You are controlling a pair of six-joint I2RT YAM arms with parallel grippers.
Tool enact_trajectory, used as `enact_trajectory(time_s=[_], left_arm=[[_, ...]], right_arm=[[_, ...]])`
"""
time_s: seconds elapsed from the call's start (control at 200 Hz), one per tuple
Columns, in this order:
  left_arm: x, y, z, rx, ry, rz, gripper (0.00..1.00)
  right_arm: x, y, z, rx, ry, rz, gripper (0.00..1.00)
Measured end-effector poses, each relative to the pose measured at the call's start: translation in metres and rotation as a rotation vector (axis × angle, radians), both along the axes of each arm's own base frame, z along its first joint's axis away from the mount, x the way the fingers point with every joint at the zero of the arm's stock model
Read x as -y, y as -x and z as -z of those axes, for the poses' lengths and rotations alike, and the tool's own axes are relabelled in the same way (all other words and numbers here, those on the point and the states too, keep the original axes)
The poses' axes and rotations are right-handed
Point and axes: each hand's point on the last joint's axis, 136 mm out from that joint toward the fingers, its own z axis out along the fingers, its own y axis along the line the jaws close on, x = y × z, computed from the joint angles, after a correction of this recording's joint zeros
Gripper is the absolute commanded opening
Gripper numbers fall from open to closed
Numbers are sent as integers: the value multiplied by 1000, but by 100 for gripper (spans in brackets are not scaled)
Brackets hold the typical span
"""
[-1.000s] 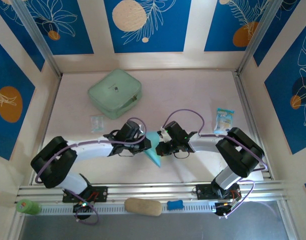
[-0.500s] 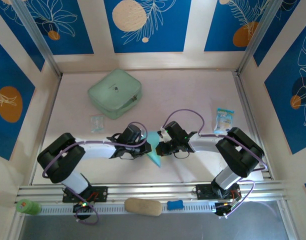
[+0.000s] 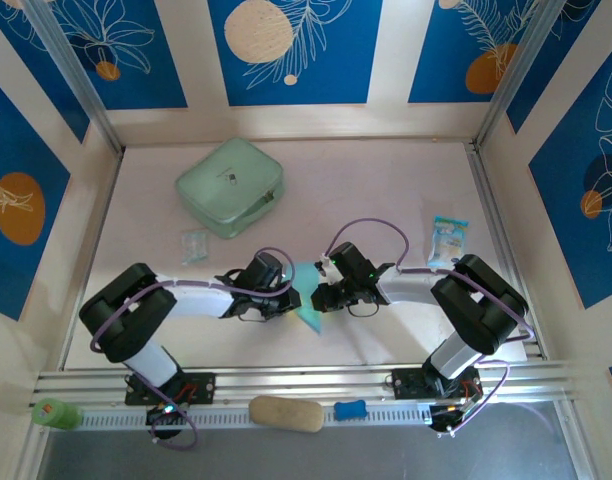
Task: Fold a paper plane with a square sheet of paper (pick it up from the middle)
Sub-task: Third fold the triangle at the center of the table.
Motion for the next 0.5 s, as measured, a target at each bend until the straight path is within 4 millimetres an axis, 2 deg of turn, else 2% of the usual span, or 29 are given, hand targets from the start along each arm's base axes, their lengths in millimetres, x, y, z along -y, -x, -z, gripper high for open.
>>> enact_trajectory(time_s=[0.11, 0.285, 0.4, 0.5], left_arm=[[0, 0, 0, 1, -1, 0, 10], [-1, -1, 0, 6, -4, -1, 10], [-1, -1, 0, 10, -6, 4, 9], [-1, -1, 0, 11, -6, 4, 10]], right_arm=[[0, 0, 0, -4, 2, 2, 15], [2, -2, -7, -14, 1, 21, 30], [9, -8, -26, -2, -28, 74, 35], [9, -10, -50, 18, -92, 87, 32]])
